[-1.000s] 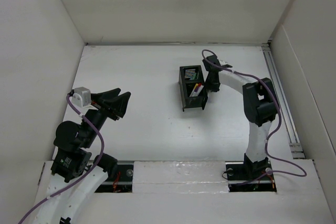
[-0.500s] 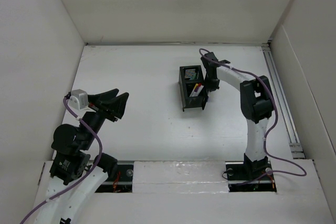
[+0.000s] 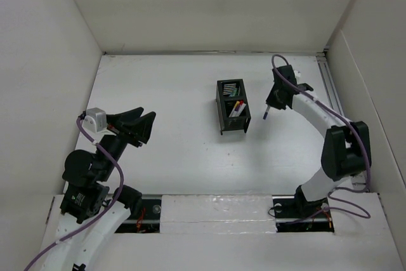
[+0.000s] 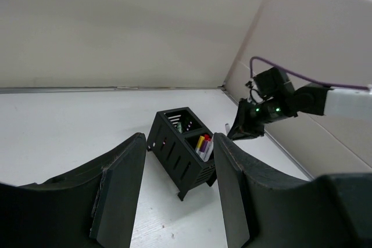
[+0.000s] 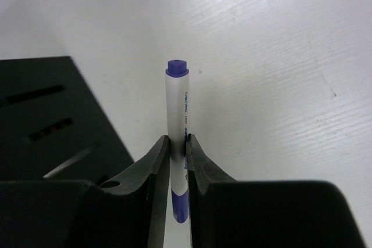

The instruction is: Organize the desk

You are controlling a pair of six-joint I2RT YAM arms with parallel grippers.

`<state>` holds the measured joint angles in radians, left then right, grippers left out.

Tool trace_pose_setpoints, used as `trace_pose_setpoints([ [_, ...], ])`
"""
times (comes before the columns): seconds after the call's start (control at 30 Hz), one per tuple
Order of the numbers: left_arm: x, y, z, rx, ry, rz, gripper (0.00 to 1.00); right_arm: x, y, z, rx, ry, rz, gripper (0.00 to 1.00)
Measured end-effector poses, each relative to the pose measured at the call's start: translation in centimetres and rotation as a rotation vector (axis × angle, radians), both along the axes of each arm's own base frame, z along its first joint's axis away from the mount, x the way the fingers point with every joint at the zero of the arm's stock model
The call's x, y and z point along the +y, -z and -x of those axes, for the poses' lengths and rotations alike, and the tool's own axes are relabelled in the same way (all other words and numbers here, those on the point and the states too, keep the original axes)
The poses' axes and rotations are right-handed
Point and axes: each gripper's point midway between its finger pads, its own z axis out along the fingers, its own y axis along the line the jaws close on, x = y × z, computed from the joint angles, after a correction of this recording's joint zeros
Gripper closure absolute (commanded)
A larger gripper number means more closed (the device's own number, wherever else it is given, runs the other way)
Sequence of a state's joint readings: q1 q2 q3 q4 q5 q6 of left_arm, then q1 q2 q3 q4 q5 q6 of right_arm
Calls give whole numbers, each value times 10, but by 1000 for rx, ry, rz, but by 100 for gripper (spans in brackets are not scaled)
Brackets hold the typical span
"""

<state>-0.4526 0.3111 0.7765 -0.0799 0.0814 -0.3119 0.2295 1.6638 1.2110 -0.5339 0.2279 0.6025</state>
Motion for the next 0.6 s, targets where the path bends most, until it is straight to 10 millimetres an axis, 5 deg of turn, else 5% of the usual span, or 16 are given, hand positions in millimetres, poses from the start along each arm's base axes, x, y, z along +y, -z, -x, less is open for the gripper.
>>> trace_pose_setpoints([
  [0.27, -2, 3, -3, 12, 1, -6, 54, 11, -93, 9, -255, -23, -68, 100],
  [0.43, -3, 4, -5, 19, 1, -9, 54, 62, -146, 14, -398, -135, -108, 100],
  [0.6, -3, 4, -5, 19, 1, -9, 54, 118, -174, 9, -492, -222, -116, 100],
])
